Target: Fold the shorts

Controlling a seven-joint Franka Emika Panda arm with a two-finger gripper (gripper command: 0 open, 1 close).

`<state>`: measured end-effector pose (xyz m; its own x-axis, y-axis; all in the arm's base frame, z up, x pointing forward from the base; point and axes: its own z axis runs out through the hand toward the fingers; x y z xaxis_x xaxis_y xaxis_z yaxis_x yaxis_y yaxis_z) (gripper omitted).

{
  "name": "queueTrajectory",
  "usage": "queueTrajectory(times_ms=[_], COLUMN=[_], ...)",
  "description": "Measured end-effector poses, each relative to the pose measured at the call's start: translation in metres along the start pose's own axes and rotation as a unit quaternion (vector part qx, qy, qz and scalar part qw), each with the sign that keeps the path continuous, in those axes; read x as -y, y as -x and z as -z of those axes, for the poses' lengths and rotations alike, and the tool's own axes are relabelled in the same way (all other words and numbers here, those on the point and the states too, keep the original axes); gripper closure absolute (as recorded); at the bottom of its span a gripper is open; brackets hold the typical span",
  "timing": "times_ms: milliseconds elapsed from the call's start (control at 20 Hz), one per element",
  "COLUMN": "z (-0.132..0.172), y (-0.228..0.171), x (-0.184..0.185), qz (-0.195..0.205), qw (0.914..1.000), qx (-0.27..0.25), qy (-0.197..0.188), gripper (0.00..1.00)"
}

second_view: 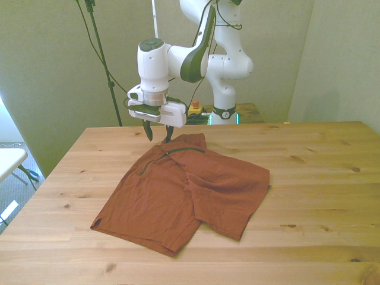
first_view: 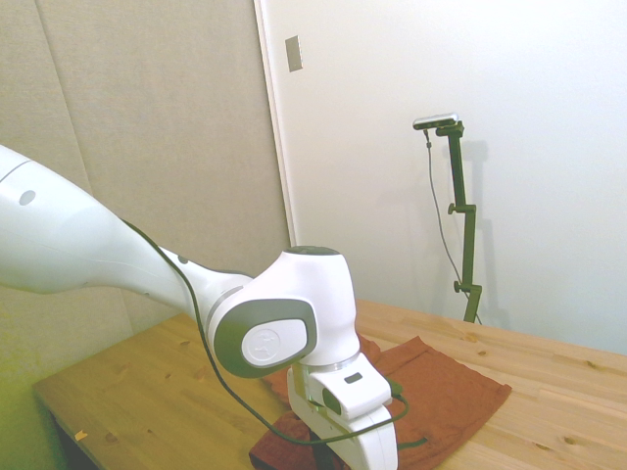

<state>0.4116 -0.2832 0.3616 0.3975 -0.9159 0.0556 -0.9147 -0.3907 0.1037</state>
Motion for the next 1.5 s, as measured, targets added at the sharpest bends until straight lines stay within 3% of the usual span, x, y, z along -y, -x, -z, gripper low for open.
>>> queueTrajectory(times_ms=[450, 650, 900, 1050, 1350, 1500], z=[0.031, 0.054, 0.129, 0.156, 0.169, 0.16], y=[0.037, 0.041, 0.078, 0.112, 0.142, 0.141], x=[0.078, 0.073, 0.055, 0.042, 0.031, 0.058], qz=[0.039, 0.041, 0.067, 0.088, 0.127, 0.17], qw=[0.9987, 0.9984, 0.9954, 0.9929, 0.9859, 0.973], qx=[-0.026, -0.03, -0.059, -0.068, -0.096, -0.149], qy=[-0.02, -0.023, -0.035, -0.04, -0.051, -0.047], gripper=[0.0, 0.0, 0.0, 0.0, 0.0, 0.0])
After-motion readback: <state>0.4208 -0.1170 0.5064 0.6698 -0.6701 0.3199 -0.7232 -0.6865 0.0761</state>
